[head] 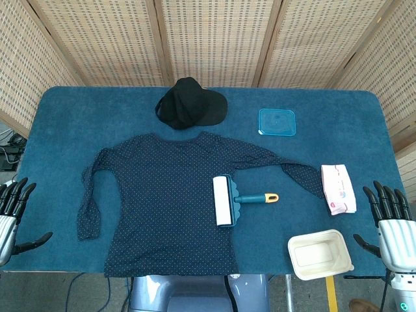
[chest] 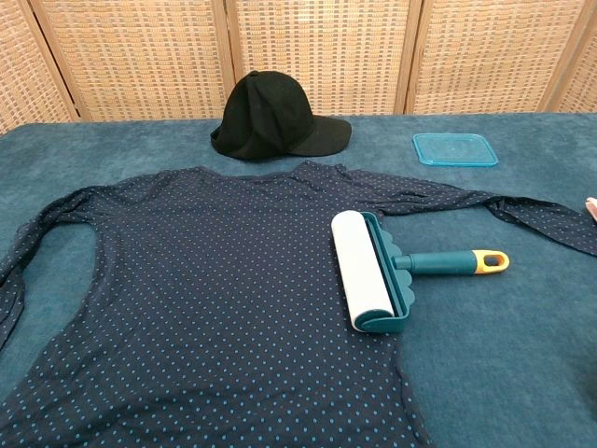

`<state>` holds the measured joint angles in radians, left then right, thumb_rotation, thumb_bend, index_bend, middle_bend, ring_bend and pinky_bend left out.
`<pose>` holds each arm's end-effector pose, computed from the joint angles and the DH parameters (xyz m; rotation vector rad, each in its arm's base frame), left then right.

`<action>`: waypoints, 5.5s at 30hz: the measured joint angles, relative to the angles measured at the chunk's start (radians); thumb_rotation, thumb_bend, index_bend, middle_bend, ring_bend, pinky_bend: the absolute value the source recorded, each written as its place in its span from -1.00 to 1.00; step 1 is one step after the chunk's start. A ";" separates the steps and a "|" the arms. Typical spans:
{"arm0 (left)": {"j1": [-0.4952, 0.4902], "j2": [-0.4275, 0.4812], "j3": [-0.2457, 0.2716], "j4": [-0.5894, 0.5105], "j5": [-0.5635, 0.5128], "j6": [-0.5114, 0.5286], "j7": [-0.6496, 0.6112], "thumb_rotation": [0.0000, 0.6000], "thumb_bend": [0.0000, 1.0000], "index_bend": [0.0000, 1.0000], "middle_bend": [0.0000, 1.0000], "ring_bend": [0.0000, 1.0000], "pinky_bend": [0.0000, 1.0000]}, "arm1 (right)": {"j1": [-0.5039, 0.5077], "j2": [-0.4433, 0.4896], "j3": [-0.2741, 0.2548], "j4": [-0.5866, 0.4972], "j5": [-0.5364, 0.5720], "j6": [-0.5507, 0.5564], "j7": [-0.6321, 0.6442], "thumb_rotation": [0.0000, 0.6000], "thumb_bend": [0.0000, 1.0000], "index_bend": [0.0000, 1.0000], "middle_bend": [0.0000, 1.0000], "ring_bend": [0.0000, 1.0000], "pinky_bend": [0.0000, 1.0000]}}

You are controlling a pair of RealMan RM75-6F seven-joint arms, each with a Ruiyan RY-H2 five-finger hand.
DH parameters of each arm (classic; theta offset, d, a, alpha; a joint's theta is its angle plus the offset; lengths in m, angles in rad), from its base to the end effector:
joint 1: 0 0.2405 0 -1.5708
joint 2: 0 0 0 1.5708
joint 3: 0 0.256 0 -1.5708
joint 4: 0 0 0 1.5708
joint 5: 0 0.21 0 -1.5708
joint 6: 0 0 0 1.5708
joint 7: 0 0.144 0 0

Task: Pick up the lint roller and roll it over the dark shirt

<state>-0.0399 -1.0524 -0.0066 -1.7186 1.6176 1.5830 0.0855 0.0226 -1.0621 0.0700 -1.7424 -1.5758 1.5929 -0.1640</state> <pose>-0.2850 0.1567 0.1716 -1.4395 -0.8086 -0.9365 -0.2825 -0.1643 0.1790 1.3691 -0.7471 0.9098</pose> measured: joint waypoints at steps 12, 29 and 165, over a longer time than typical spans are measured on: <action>-0.006 0.000 -0.009 0.004 -0.019 -0.012 -0.008 1.00 -1.00 -1.00 -1.00 -1.00 -1.00 | 0.036 0.002 0.010 -0.013 0.016 -0.062 -0.041 1.00 -1.00 -1.00 -0.12 -0.17 -0.99; -0.042 -0.024 -0.032 0.006 -0.090 -0.086 0.033 1.00 -1.00 -1.00 -1.00 -1.00 -1.00 | 0.473 0.035 0.165 -0.092 0.460 -0.639 -0.341 1.00 -1.00 -0.69 1.00 1.00 1.00; -0.103 0.003 -0.053 0.048 -0.209 -0.211 -0.092 1.00 -1.00 -1.00 -1.00 -1.00 -1.00 | 1.170 -0.613 -0.050 0.191 1.111 -0.365 -1.303 1.00 0.60 0.46 1.00 1.00 1.00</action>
<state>-0.1430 -1.0492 -0.0591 -1.6701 1.4083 1.3721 -0.0065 1.1921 -1.6746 0.0197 -1.5517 -0.4646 1.2281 -1.4666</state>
